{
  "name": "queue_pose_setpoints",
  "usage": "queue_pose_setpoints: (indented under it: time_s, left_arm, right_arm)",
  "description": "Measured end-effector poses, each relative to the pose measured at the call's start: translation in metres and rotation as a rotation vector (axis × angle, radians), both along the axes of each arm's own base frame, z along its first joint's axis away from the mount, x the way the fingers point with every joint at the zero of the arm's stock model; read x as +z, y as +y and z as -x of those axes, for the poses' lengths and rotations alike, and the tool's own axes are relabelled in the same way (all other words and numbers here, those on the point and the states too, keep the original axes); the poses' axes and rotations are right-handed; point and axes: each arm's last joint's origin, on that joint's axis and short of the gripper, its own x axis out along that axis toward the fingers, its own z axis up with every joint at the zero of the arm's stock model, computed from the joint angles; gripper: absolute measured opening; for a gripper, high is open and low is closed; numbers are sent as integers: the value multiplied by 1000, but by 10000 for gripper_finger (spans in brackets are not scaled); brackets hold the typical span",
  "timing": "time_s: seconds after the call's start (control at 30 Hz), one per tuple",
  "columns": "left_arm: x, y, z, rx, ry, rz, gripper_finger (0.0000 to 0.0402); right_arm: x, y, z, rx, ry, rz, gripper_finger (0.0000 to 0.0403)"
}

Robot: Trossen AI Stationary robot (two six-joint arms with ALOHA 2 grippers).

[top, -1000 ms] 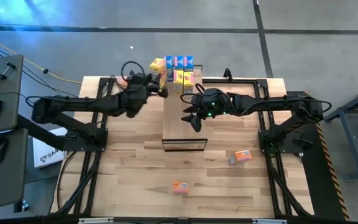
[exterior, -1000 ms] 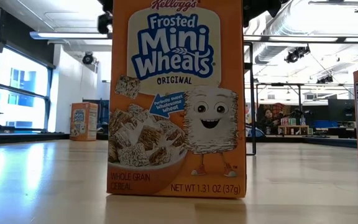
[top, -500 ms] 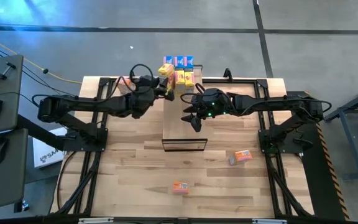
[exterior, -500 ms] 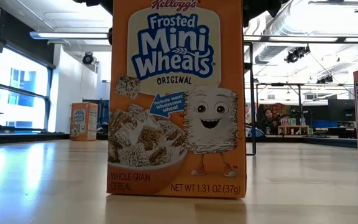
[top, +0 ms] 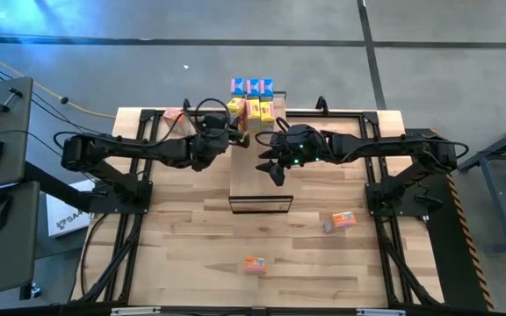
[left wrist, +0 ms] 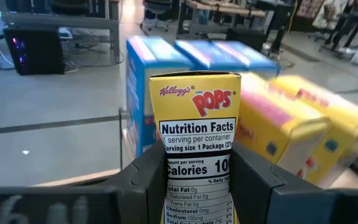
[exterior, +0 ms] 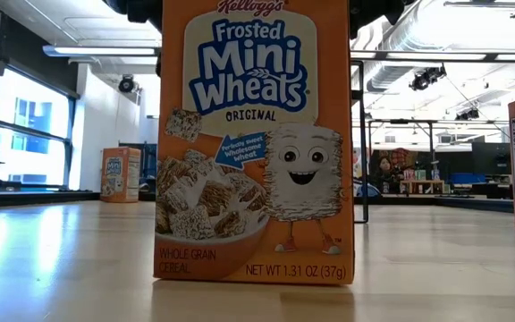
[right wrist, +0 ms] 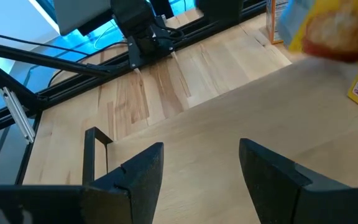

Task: Stack cereal on shelf
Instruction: Put the yellow cereal box on the shelf aligned with the yellow cereal boxes

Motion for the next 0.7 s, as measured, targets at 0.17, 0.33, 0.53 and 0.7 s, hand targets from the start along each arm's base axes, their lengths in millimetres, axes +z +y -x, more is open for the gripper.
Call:
queue_pose_setpoints:
  time_s: [0.17,0.33,0.53,0.7]
  left_arm:
    - [-3,-1,-3,-17,-39,31,127]
    - [-1,-1,-3,-10,-62,26,127]
    - [0,-1,-4,-52,-35,16,127]
    - [-1,-2,-5,-116,2,20,127]
  right_arm:
    - [0,0,0,0,-3,0,204]
    - [0,0,0,0,-3,0,204]
    - [0,0,0,2,-3,3,204]
    - [0,0,0,2,-4,4,204]
